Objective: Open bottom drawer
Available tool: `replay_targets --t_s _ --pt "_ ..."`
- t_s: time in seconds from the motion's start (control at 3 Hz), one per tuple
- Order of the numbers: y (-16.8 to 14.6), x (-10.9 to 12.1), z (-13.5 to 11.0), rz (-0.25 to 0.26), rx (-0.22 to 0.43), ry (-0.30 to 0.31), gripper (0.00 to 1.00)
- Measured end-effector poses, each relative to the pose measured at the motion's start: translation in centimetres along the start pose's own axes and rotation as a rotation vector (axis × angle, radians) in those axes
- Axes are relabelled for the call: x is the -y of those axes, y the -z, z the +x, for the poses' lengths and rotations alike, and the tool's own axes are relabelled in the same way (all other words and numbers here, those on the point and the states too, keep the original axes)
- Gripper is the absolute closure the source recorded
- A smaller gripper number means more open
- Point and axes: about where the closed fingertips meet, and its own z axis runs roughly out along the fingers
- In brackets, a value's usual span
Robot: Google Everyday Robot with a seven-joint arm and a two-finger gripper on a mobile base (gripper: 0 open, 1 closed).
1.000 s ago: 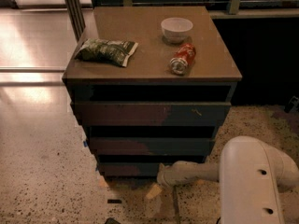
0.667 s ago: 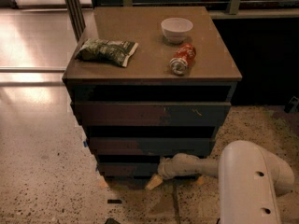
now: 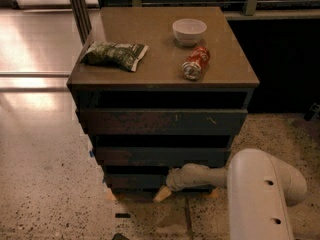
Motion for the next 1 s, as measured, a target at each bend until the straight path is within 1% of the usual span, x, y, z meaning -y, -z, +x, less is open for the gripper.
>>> replay_targets --t_s 0.33,0.67,1.0 --pt "-1.7 -0.1 0.3 -0.029 -0.028 -0.006 0.0" --pt "-1.7 -0.1 0.3 -0.029 -0.028 -0.006 0.0" --pt "-3.5 -3.2 2.1 -0.092 -0.051 -0.051 0.0"
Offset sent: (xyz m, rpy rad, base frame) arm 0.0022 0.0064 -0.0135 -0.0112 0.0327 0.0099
